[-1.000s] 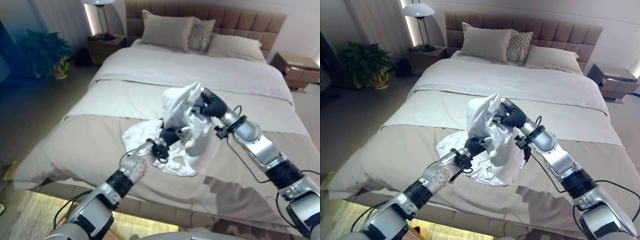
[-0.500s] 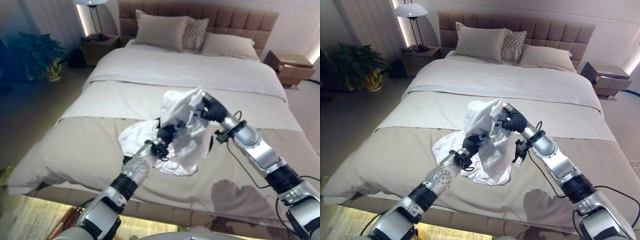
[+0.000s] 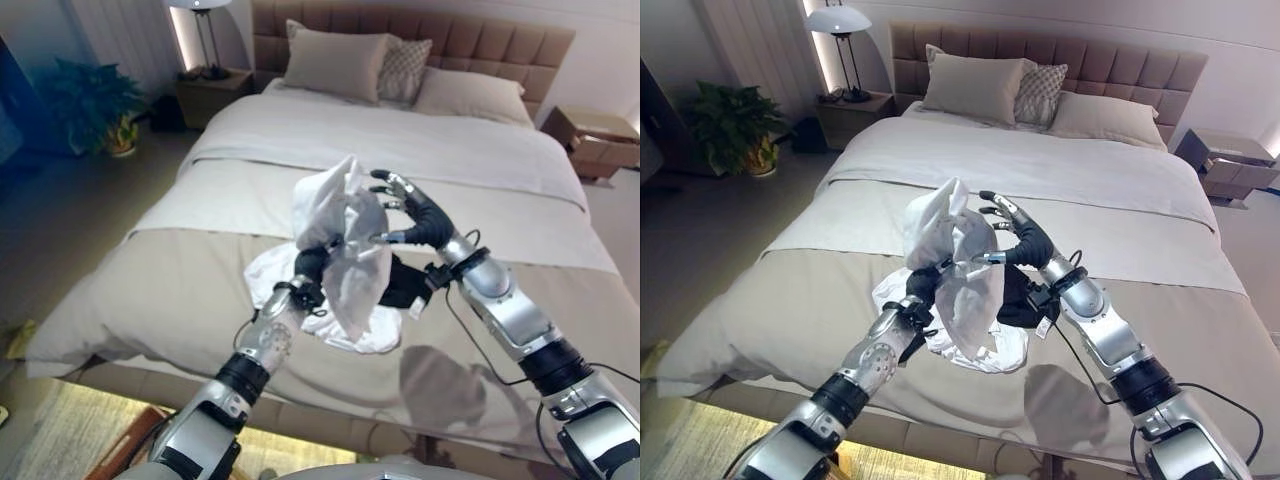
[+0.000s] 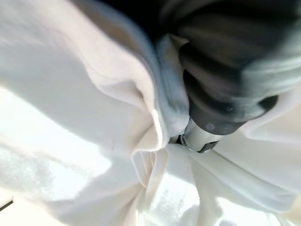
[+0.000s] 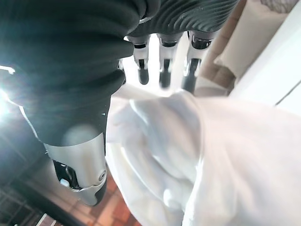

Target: Pick up clothes into the bucket

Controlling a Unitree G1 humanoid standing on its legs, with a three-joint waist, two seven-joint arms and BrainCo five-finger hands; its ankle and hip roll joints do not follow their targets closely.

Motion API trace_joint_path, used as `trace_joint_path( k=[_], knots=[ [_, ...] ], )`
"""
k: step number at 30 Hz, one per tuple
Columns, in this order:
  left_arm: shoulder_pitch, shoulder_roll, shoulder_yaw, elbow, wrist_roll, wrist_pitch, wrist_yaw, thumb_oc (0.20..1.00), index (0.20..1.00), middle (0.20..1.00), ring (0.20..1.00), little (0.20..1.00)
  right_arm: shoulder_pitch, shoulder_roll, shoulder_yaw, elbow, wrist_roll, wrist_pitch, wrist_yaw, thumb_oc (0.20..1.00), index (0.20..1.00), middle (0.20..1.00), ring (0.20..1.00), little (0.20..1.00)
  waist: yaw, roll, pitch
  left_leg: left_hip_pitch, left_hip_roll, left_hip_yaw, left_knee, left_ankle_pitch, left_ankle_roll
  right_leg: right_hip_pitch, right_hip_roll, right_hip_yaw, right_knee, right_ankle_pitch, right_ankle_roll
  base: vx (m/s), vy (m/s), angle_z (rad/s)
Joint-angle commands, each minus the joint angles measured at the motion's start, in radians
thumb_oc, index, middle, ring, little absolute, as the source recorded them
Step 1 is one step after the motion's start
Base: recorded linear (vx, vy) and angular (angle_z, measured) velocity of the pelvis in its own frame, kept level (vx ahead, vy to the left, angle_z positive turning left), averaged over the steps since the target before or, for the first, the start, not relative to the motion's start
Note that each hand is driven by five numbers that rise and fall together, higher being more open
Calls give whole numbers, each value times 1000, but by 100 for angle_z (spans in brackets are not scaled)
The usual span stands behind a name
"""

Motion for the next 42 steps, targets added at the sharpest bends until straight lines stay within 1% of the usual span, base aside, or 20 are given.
trace_joint_path(
  k=[1,7,9,10,11,12,14,15,16,17,18,23,25,28,29,32,37,38,40,42],
  knots=[
    [-65,23,53,-79,58,-95,-1,200,200,200,200,200,-1,43,-106,8,37,-46,-30,1000,1000,1000,1000,1000,42,-45,26,5,12,-12,62,-66,-21,31,-76,-76,70,-48,68,0,0,0],
    [12,86,126,-182,110,-128,22,200,200,200,200,200,67,84,-170,57,74,-53,-35,1000,1000,1000,1000,1000,60,-45,34,-6,11,-26,84,-75,-19,29,-78,-81,88,-59,64,-6,-9,4],
    [52,128,153,-233,183,-147,33,200,200,200,200,200,97,100,-199,77,80,-59,-39,1000,1000,1000,1000,1000,71,-45,43,-16,12,-34,98,-79,-17,27,-79,-88,101,-66,63,-11,-6,5],
    [99,169,197,-271,288,-166,56,200,200,200,200,200,129,125,-234,102,81,-69,-51,1000,1000,1000,1000,1000,84,-45,55,-24,13,-44,112,-83,-15,24,-83,-99,120,-75,60,-24,-10,17],
    [124,184,222,-288,340,-178,73,200,200,200,200,200,141,135,-247,115,76,-75,-59,1000,1000,1000,1000,1000,90,-46,61,-30,13,-49,118,-84,-15,21,-84,-105,130,-81,60,-18,-8,19],
    [126,184,222,-290,341,-177,75,200,200,200,200,200,142,136,-247,115,75,-75,-59,1000,1000,1000,1000,1000,89,-46,60,-30,13,-49,119,-85,-15,21,-84,-105,131,-82,60,-31,-6,21],
    [198,193,311,-324,468,-216,142,200,200,200,200,200,168,158,-276,153,-2,-94,-107,1000,1000,1000,1000,1000,116,-49,93,-61,15,-75,145,-86,-14,-4,-92,-128,180,-100,53,-83,-13,20],
    [200,193,311,-326,470,-215,144,200,200,200,200,200,167,158,-275,154,-3,-94,-108,1000,1000,1000,1000,1000,114,-49,93,-63,14,-76,147,-86,-14,-5,-93,-129,182,-102,53,-186,-36,23],
    [230,187,370,-338,528,-243,211,200,200,200,200,200,177,196,-285,192,8,-110,-137,1000,1000,1000,1000,1000,143,-52,128,-101,14,-102,167,-80,-15,-29,-102,-161,215,-110,50,-181,-47,36],
    [246,175,385,-339,528,-238,220,200,200,200,200,200,183,202,-289,197,-18,-112,-151,1000,1000,1000,1000,1000,152,-55,142,-124,11,-119,177,-77,-15,-40,-106,-179,229,-115,48,-181,-47,51],
    [247,175,385,-340,529,-237,220,200,200,200,200,200,183,202,-288,197,-19,-113,-152,1000,1000,1000,1000,1000,149,-55,140,-128,10,-122,180,-77,-15,-42,-107,-181,231,-117,48,-102,-42,56],
    [255,184,418,-350,625,-253,311,200,200,200,200,200,219,221,-315,217,-54,-126,-213,1000,1000,1000,1000,1000,199,-55,207,-255,-17,-227,245,-55,-30,-93,-136,-307,320,-142,43,-141,-53,71],
    [252,196,434,-341,685,-261,377,200,200,200,200,200,230,240,-324,238,-24,-140,-238,1000,1000,1000,1000,1000,227,-54,243,-323,-24,-275,283,-51,-36,-129,-149,-361,383,-167,40,-141,-48,81],
    [252,202,452,-336,703,-257,417,200,200,200,200,200,233,247,-326,244,-18,-146,-252,1000,1000,1000,1000,1000,243,-54,258,-372,-25,-306,298,-42,-40,-164,-156,-396,416,-178,41,-101,-44,71],
    [247,206,470,-335,708,-261,449,200,200,200,200,200,232,250,-322,243,-18,-153,-265,1000,1000,1000,1000,1000,257,-57,271,-401,-21,-328,312,-63,-46,-191,-154,-402,449,-210,52,-14,-69,54],
    [225,224,488,-315,731,-261,506,200,200,200,200,200,219,256,-318,253,-4,-162,-287,1000,1000,1000,1000,1000,276,-65,296,-465,-25,-359,342,-61,-47,-240,-164,-428,496,-228,49,-40,-40,37],
    [185,237,522,-280,734,-273,588,200,200,200,200,200,205,256,-332,252,24,-182,-316,1000,1000,1000,1000,1000,287,-73,334,-567,-41,-382,423,-70,-47,-312,-190,-460,566,-251,48,-59,11,23],
    [160,245,539,-266,731,-281,633,200,200,200,200,200,206,253,-342,245,45,-193,-326,1000,1000,1000,1000,1000,283,-74,345,-619,-47,-392,468,-86,-46,-354,-208,-468,615,-273,44,-31,50,19],
    [136,255,556,-241,719,-287,677,200,200,200,200,200,204,255,-348,237,72,-207,-336,1000,1000,1000,1000,1000,278,-82,362,-673,-51,-398,516,-100,-45,-395,-217,-467,654,-290,38,-44,18,13],
    [124,264,566,-229,709,-290,696,200,200,200,200,200,201,256,-350,237,83,-212,-342,1000,1000,1000,1000,1000,275,-86,368,-703,-54,-401,540,-108,-43,-421,-221,-465,677,-297,36,-46,9,16]
  ],
)
